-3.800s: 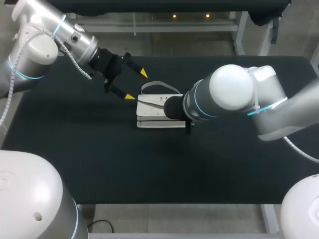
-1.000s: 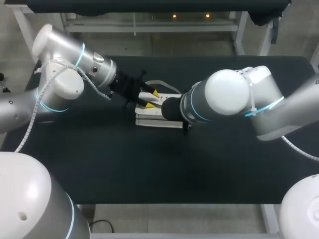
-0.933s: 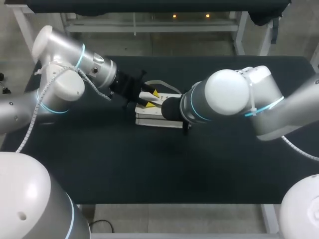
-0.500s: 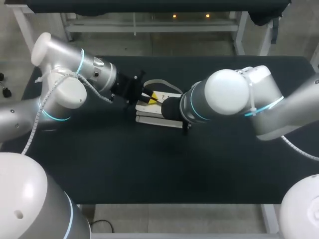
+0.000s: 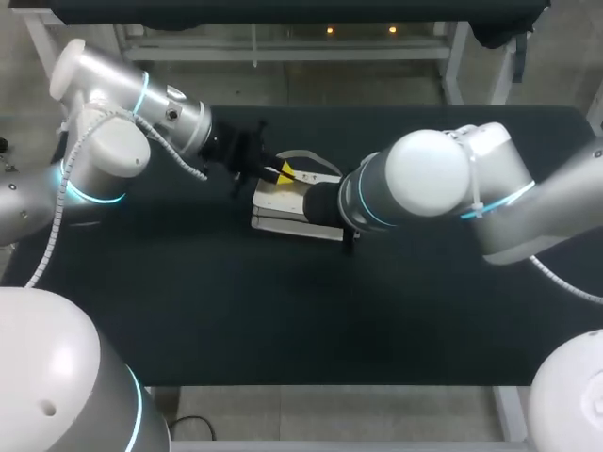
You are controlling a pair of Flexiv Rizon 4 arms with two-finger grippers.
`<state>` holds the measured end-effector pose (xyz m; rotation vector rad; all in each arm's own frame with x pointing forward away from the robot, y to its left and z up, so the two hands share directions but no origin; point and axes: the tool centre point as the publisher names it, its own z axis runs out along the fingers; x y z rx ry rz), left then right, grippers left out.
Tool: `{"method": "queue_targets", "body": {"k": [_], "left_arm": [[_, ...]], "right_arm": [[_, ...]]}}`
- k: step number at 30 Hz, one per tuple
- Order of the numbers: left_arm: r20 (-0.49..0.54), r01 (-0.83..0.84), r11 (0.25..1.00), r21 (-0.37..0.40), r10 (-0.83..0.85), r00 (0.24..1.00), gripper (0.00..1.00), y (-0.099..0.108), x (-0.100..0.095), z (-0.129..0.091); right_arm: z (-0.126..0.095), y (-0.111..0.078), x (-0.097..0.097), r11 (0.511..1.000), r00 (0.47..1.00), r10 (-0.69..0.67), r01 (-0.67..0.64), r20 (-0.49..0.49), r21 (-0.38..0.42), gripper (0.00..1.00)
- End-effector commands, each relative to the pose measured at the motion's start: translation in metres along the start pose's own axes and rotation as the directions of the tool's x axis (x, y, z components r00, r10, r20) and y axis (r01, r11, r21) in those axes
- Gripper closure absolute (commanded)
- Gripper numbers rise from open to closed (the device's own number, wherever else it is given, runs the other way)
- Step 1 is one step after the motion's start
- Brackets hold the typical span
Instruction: Pick up the bag, open it, inspect its contents, close it, and place it on the opposite side
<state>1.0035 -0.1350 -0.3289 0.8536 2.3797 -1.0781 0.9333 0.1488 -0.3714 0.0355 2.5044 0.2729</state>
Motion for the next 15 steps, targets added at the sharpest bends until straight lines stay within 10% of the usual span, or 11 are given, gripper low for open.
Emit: {"method": "queue_targets", "body": {"k": [1, 15], "left_arm": [[-0.037, -0.008, 1.0, -0.004, 0.008, 0.999, 1.0, 0.005, -0.007, -0.008], [-0.085, 0.013, 1.0, -0.018, -0.015, 0.996, 1.0, 0.011, 0.005, 0.0]], "right_arm": [[0.001, -0.005, 0.004, 1.0, 1.0, -0.001, 0.001, 0.001, 0.001, 1.0], [0.001, -0.005, 0.004, 1.0, 1.0, -0.001, 0.001, 0.001, 0.001, 1.0]]}}
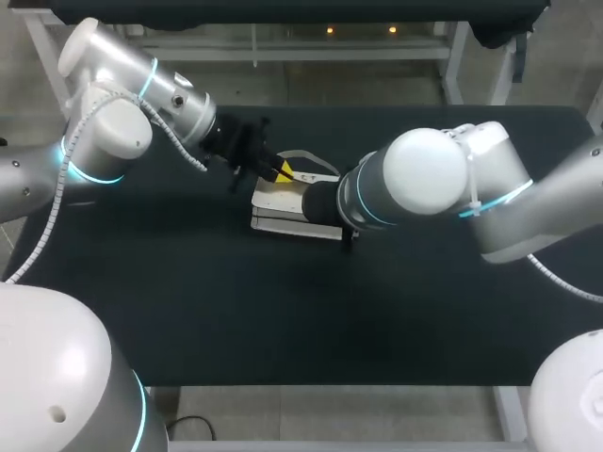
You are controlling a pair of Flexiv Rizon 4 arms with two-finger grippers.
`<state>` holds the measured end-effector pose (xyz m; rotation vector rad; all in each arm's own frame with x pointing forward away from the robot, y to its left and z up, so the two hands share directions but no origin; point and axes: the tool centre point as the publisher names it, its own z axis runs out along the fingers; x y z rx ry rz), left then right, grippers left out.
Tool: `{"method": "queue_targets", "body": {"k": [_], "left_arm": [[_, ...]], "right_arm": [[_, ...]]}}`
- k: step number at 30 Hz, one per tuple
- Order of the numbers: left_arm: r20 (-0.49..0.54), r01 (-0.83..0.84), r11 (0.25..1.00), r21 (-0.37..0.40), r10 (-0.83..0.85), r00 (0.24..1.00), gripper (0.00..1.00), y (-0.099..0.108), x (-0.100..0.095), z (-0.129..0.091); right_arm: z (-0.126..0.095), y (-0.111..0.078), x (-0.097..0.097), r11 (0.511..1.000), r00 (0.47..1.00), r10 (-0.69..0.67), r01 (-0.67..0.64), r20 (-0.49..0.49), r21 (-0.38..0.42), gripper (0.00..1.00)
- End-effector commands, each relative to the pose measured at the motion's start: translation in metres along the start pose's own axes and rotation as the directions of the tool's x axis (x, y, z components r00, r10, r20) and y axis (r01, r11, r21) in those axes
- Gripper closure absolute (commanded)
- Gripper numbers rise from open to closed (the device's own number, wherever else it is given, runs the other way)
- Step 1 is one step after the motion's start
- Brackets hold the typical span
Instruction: Pick up the bag, open it, inspect its contents, close it, and place it on the opposite side
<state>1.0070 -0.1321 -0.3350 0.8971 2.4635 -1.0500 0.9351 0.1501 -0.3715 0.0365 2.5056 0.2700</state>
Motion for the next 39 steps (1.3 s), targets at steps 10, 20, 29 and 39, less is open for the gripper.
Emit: {"method": "queue_targets", "body": {"k": [10, 20, 29, 39], "left_arm": [[0.003, -0.053, 0.997, -0.06, 0.053, 0.999, 0.94, 0.002, 0.017, 0.008], [0.029, -0.062, 0.995, -0.077, 0.064, 0.998, 0.45, 0.002, 0.021, 0.006], [0.068, -0.092, 0.993, -0.077, 0.097, 0.993, 0.65, -0.001, 0.022, 0.019], [0.082, -0.047, 0.992, -0.121, 0.057, 0.995, 1.0, 0.005, 0.013, 0.019]], "right_arm": [[-0.001, -0.006, 0.005, 1.0, 1.0, -0.001, 0.001, 0.002, -0.001, 1.0], [-0.001, -0.006, 0.005, 1.0, 1.0, -0.001, 0.001, 0.002, -0.001, 1.0], [-0.001, -0.006, 0.005, 1.0, 1.0, -0.001, 0.001, 0.002, -0.001, 1.0], [-0.001, -0.006, 0.005, 1.0, 1.0, -0.001, 0.001, 0.002, -0.001, 1.0]]}}
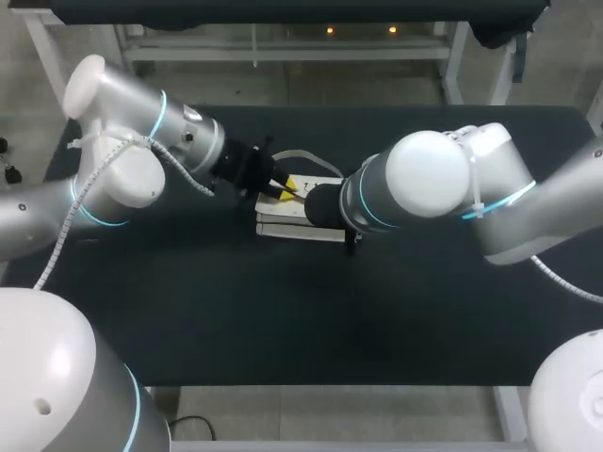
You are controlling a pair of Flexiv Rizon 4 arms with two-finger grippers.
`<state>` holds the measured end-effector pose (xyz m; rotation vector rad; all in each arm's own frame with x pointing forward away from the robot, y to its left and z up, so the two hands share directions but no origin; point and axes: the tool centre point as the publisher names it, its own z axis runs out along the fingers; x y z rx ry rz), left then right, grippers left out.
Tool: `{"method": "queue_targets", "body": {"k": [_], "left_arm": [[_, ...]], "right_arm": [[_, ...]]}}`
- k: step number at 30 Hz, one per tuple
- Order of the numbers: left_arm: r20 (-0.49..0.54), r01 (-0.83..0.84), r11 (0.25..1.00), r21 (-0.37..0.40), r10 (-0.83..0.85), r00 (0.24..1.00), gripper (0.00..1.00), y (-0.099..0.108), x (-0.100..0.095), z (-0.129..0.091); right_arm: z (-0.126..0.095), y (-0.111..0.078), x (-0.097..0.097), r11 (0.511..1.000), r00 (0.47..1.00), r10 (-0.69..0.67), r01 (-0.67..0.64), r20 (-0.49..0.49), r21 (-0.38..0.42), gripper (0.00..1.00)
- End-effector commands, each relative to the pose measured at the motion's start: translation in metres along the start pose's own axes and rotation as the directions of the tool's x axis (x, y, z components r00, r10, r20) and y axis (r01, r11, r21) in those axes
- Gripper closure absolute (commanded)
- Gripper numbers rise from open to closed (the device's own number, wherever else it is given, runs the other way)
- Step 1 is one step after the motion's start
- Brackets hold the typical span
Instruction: Pick up the bag, open it, inspect its contents, close it, and place it on the opposite side
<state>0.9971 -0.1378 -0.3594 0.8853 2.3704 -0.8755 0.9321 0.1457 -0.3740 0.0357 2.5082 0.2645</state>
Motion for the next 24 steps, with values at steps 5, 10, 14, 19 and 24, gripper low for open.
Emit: {"method": "queue_targets", "body": {"k": [5, 10, 14, 19, 24], "left_arm": [[-0.047, 0.152, 0.985, 0.088, -0.148, 0.988, 1.0, 0.009, -0.022, -0.017], [-0.104, 0.249, 0.959, 0.134, -0.237, 0.966, 1.0, 0.019, -0.041, -0.029], [-0.142, 0.293, 0.946, 0.141, -0.274, 0.951, 1.0, 0.024, -0.05, -0.033], [-0.165, 0.314, 0.94, 0.135, -0.291, 0.942, 1.0, 0.028, -0.055, -0.034], [-0.156, 0.28, 0.953, 0.117, -0.261, 0.953, 1.0, 0.025, -0.048, -0.031]], "right_arm": [[0.0, -0.001, 0.002, 1.0, 1.0, 0.001, 0.0, 0.004, -0.005, 1.0], [0.0, -0.001, 0.002, 1.0, 1.0, 0.001, 0.0, 0.004, -0.005, 1.0], [0.0, -0.001, 0.002, 1.0, 1.0, 0.001, 0.0, 0.004, -0.005, 1.0], [0.0, -0.001, 0.002, 1.0, 1.0, 0.001, 0.0, 0.004, -0.005, 1.0], [0.0, -0.001, 0.002, 1.0, 1.0, 0.001, 0.0, 0.004, -0.005, 1.0]]}}
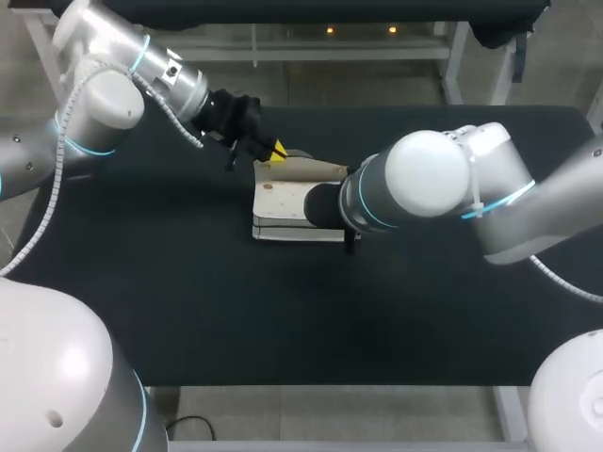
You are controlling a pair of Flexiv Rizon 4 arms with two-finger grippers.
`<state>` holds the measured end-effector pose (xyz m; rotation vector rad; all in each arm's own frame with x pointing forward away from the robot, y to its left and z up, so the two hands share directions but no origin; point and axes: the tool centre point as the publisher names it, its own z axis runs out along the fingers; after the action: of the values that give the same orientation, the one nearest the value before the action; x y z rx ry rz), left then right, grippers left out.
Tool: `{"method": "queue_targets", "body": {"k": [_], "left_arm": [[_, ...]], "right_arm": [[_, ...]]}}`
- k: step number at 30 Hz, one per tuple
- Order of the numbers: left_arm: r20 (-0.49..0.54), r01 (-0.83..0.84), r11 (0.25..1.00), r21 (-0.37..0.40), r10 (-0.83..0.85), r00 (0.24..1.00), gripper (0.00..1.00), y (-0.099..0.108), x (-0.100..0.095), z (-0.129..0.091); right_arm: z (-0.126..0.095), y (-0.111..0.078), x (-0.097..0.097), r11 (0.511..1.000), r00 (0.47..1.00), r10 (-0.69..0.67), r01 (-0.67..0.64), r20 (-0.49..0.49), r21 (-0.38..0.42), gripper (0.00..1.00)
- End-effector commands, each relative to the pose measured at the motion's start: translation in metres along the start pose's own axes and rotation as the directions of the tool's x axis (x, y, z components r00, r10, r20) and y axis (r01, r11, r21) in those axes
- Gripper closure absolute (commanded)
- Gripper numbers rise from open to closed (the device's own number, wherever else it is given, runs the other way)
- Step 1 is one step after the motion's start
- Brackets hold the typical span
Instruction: Pick up the bag, open it, inspect its contents, close it, and place it on the opposite side
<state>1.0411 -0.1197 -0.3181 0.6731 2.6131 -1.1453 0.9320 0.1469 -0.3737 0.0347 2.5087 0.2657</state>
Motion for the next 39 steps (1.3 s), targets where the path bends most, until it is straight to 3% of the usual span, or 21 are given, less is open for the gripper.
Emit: {"method": "queue_targets", "body": {"k": [1, 2, 4, 7, 9, 17, 19, 23, 34, 39], "left_arm": [[-0.012, -0.022, 1.0, -0.013, 0.022, 1.0, 1.0, 0.0, 0.001, 0.004], [-0.002, -0.038, 0.999, -0.029, 0.038, 0.999, 1.0, -0.001, 0.003, 0.005], [0.01, -0.053, 0.998, -0.031, 0.053, 0.999, 0.66, -0.001, 0.008, 0.008], [0.056, -0.081, 0.996, -0.049, 0.083, 0.995, 0.3, -0.003, 0.016, 0.01], [0.095, -0.097, 0.992, -0.076, 0.104, 0.99, 0.22, -0.004, 0.02, 0.012], [0.145, -0.075, 0.993, -0.094, 0.088, 0.985, 0.27, -0.003, 0.018, 0.026], [0.144, -0.056, 0.995, -0.086, 0.068, 0.987, 0.33, 0.0, 0.013, 0.03], [0.147, -0.029, 0.996, -0.089, 0.042, 0.988, 0.53, 0.004, 0.007, 0.036], [0.122, 0.052, 0.994, -0.1, -0.04, 0.992, 0.56, 0.016, -0.003, 0.046], [0.115, 0.071, 0.99, -0.12, -0.057, 0.992, 0.65, 0.018, -0.006, 0.048]], "right_arm": [[0.0, -0.002, 0.002, 1.0, 1.0, 0.001, -0.001, 0.005, -0.004, 1.0], [0.0, -0.002, 0.002, 1.0, 1.0, 0.001, -0.001, 0.005, -0.004, 1.0], [0.0, -0.002, 0.002, 1.0, 1.0, 0.001, -0.001, 0.005, -0.004, 1.0], [0.0, -0.002, 0.002, 1.0, 1.0, 0.001, -0.001, 0.005, -0.004, 1.0], [0.0, -0.002, 0.002, 1.0, 1.0, 0.001, -0.001, 0.005, -0.004, 1.0], [0.0, -0.002, 0.002, 1.0, 1.0, 0.001, -0.001, 0.005, -0.004, 1.0], [0.0, -0.002, 0.002, 1.0, 1.0, 0.001, -0.001, 0.005, -0.004, 1.0], [0.0, -0.002, 0.002, 1.0, 1.0, 0.001, -0.001, 0.005, -0.004, 1.0], [0.0, -0.002, 0.002, 1.0, 1.0, 0.001, -0.001, 0.005, -0.004, 1.0], [0.0, -0.002, 0.002, 1.0, 1.0, 0.001, -0.001, 0.005, -0.004, 1.0]]}}
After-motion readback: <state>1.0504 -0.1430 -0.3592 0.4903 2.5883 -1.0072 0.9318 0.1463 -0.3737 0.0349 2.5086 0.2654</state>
